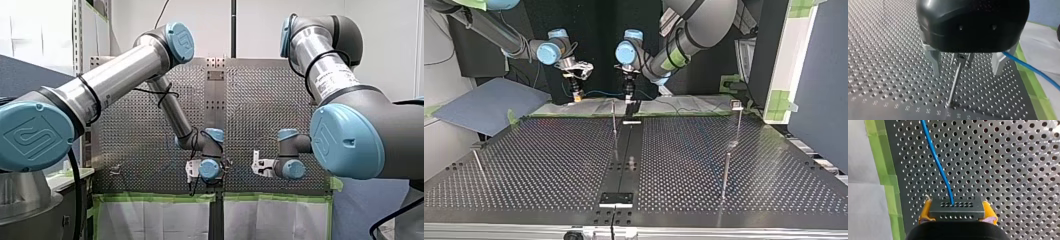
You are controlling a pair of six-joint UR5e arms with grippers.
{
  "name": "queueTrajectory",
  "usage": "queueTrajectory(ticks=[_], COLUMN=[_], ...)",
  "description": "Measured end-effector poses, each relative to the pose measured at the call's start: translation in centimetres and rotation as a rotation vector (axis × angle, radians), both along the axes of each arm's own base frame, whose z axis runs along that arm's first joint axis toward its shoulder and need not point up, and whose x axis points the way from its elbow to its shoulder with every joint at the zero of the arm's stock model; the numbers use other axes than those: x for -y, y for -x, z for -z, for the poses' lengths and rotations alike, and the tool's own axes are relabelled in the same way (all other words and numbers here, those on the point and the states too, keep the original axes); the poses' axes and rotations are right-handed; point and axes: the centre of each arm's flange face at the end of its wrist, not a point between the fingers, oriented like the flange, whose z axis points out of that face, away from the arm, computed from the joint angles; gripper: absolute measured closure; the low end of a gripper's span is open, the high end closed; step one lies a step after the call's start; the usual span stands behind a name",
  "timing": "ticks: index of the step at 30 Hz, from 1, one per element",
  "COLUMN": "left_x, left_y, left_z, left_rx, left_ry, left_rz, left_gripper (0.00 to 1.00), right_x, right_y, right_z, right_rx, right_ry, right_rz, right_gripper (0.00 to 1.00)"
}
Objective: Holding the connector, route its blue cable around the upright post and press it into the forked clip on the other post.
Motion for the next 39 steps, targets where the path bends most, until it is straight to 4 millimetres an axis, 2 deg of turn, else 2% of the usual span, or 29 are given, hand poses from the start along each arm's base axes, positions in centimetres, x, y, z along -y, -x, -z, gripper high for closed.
queueTrajectory(ticks=[1, 2, 3, 4, 5, 6, 7, 30, 39], left_x=[0.1, 0.2, 0.2, 0.3, 0.4, 0.5, 0.6, 1.0, 0.8], left_y=[0.0, -0.1, -0.1, -0.1, -0.1, -0.1, -0.1, 0.1, 0.5], left_z=[-0.1, -0.1, -0.1, -0.2, -0.2, -0.2, -0.2, -0.1, 2.4], left_rx=[0.007, 0.012, 0.017, 0.022, 0.024, 0.027, 0.030, 0.033, 0.013], left_ry=[-0.003, -0.004, -0.004, -0.005, -0.006, -0.009, -0.012, 0.000, 0.004], left_rz=[0.003, 0.006, 0.008, 0.012, 0.015, 0.019, 0.024, 0.053, 0.061], left_gripper=[0.29, 0.47, 0.47, 0.73, 0.88, 0.88, 1.00, 1.00, 1.00], right_x=[0.0, 0.0, 0.0, 0.0, 0.0, 0.0, 0.0, 0.5, 0.6], right_y=[0.0, 0.1, 0.1, 0.2, 0.2, 0.2, 0.2, 1.1, 1.3], right_z=[0.0, 0.1, 0.1, 0.1, 0.1, 0.1, 0.1, 0.5, 0.5], right_rx=[0.000, -0.001, -0.002, -0.002, -0.003, -0.004, -0.004, -0.007, -0.008], right_ry=[-0.001, -0.002, -0.003, -0.004, -0.004, -0.005, -0.005, -0.010, -0.008], right_rz=[0.001, 0.001, 0.002, 0.002, 0.003, 0.003, 0.003, 0.022, 0.025], right_gripper=[1.00, 1.00, 1.00, 1.00, 1.00, 1.00, 1.00, 1.00, 1.00])
